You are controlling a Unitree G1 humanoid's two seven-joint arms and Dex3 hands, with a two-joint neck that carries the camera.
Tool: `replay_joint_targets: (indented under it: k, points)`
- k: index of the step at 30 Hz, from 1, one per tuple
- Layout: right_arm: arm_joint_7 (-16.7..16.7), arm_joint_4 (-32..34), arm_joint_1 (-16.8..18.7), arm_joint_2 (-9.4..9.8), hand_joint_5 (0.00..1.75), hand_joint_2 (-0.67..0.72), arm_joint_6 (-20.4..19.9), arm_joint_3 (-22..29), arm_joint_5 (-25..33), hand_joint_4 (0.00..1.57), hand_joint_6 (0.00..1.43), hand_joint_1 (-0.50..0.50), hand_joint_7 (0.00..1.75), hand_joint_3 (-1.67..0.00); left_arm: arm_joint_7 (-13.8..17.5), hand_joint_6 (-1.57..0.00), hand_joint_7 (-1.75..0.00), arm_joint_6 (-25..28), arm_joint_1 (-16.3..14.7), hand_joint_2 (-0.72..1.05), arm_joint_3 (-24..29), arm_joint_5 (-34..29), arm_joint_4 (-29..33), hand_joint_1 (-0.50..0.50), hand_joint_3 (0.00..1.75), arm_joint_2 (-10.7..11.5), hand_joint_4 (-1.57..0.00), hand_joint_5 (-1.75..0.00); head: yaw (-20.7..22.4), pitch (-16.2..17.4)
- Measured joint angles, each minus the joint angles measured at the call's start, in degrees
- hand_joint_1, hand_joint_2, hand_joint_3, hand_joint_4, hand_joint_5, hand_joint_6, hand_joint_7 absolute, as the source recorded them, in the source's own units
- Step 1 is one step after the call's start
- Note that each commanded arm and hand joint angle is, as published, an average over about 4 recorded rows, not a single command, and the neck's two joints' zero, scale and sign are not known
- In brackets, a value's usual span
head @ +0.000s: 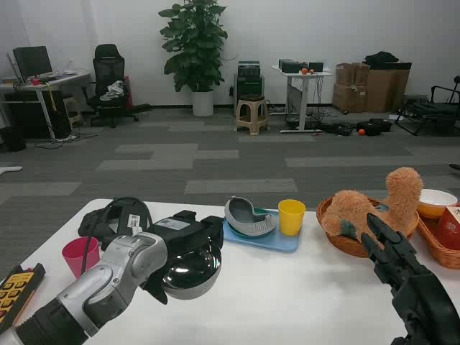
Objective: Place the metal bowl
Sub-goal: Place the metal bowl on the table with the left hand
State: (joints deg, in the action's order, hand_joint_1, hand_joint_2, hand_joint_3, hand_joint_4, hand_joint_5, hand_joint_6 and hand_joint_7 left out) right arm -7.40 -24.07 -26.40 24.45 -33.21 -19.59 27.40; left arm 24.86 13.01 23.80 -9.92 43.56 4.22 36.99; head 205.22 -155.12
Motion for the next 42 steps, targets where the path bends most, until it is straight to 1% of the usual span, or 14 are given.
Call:
replay_joint_targets:
  k: [1, 3, 14, 18, 21, 23, 24, 28, 30, 32, 34, 36, 40, 42]
  points:
    - [0.0, -0.2, 0.0, 0.01, 0.00, 0.72, -0.2, -0.2, 0.5, 0.00, 0.00, -0.08, 0.14, 0.00, 0.1, -0.34, -1.68, 0.1, 0.0, 0.93, 0.0, 0.0, 0.0, -0.48, 1.57, -0.1, -1.50, -1.75, 0.4, 0.6]
    - [0.1, -0.7, 0.0, 0.02, 0.00, 0.72, -0.4, -0.6, 1.4, 0.00, 0.00, -0.08, 0.14, 0.00, 0.3, -0.34, -1.68, 0.2, 0.0, 0.94, 0.0, 0.1, 0.2, -0.48, 1.57, -0.4, -1.50, -1.75, 1.4, 1.8]
    - [0.2, -1.2, -0.1, 0.04, 0.00, 0.72, -0.7, -1.7, 2.2, 0.00, 0.00, -0.08, 0.14, 0.00, 0.5, -0.34, -1.68, 0.3, 0.0, 0.96, 0.0, 0.3, 0.3, -0.48, 1.57, -0.7, -1.50, -1.75, 3.0, 0.9]
    - [0.2, -1.7, -0.1, 0.05, 0.00, 0.72, -0.7, -2.0, 2.4, 0.00, 0.00, -0.08, 0.14, 0.00, 0.5, -0.34, -1.68, 0.4, 0.0, 0.96, 0.0, 1.1, 0.3, -0.48, 1.57, -1.3, -1.48, -1.75, 3.0, 0.9]
    - [0.3, -1.9, -0.1, 0.07, 0.00, 0.72, -0.7, -2.1, 2.7, 0.00, 0.00, -0.08, 0.14, 0.00, 0.5, -0.33, -1.68, 0.3, 0.1, 0.96, -0.4, 2.4, -0.4, -0.48, 1.51, -2.2, -1.45, -1.75, 3.0, 0.8]
    - [0.3, -2.1, -0.1, 0.08, 0.00, 0.72, -0.8, -2.3, 2.9, 0.00, 0.00, -0.08, 0.14, 0.00, 0.5, -0.31, -1.68, 0.2, 0.3, 0.96, -1.2, 3.5, -2.3, -0.48, 1.48, -3.2, -1.36, -1.75, 2.7, 0.7]
    - [0.3, -2.3, -0.1, 0.09, 0.00, 0.72, -0.8, -2.4, 3.0, 0.00, 0.00, -0.08, 0.14, 0.00, 0.5, -0.28, -1.68, 0.0, 0.4, 0.96, -1.5, 4.0, -4.1, -0.48, 1.48, -4.1, -1.27, -1.75, 2.4, 0.7]
    - [0.4, -2.9, -0.1, 0.11, 0.00, 0.72, -1.0, -2.7, 3.4, 0.00, 0.00, -0.08, 0.14, 0.00, 0.1, -0.22, -1.68, -3.4, 0.9, 0.96, 0.8, 4.8, -15.9, -0.48, 1.48, -10.3, -0.90, -1.75, 1.3, 0.7]
    - [0.4, -3.0, -0.1, 0.12, 0.00, 0.72, -1.2, -3.0, 3.7, 0.00, 0.00, -0.08, 0.14, 0.00, -1.4, -0.21, -1.68, -6.6, 1.1, 0.96, 2.6, 5.0, -21.9, -0.48, 1.44, -13.0, -0.72, -1.75, 1.0, 0.8]
    - [0.4, -3.1, -0.1, 0.11, 0.00, 0.72, -1.6, -3.1, 4.2, 0.00, 0.00, -0.08, 0.14, 0.00, -4.3, -0.20, -1.68, -9.8, 2.0, 0.96, 4.0, 6.1, -27.7, -0.48, 1.33, -15.2, -0.57, -1.75, 0.8, 1.0]
    - [0.5, -3.1, -0.1, 0.10, 0.00, 0.72, -2.0, -3.2, 4.5, 0.00, 0.00, -0.08, 0.14, 0.00, -7.5, -0.20, -1.68, -11.3, 3.1, 0.96, 4.5, 7.5, -32.4, -0.49, 1.20, -16.4, -0.50, -1.75, 0.8, 1.2]
    - [0.5, -3.1, -0.1, 0.10, 0.00, 0.72, -2.1, -3.2, 4.5, 0.00, 0.00, -0.08, 0.14, 0.00, -11.0, -0.20, -1.68, -11.7, 3.6, 0.96, 4.7, 8.6, -35.7, -0.50, 1.13, -17.3, -0.52, -1.75, 0.8, 1.4]
    - [0.5, -3.1, -0.1, 0.08, 0.00, 0.72, -2.1, -3.2, 4.7, 0.00, 0.00, -0.08, 0.14, 0.00, -17.4, -0.21, -1.68, -12.4, 4.2, 0.96, 5.4, 10.7, -39.9, -0.50, 1.13, -19.4, -0.52, -1.75, 1.2, 2.0]
    - [0.5, -3.1, -0.1, 0.08, 0.00, 0.72, -2.2, -3.2, 4.8, 0.00, 0.00, -0.08, 0.14, 0.00, -19.1, -0.21, -1.68, -12.6, 4.7, 0.96, 5.6, 11.7, -41.7, -0.50, 1.13, -20.1, -0.50, -1.75, 1.5, 2.3]
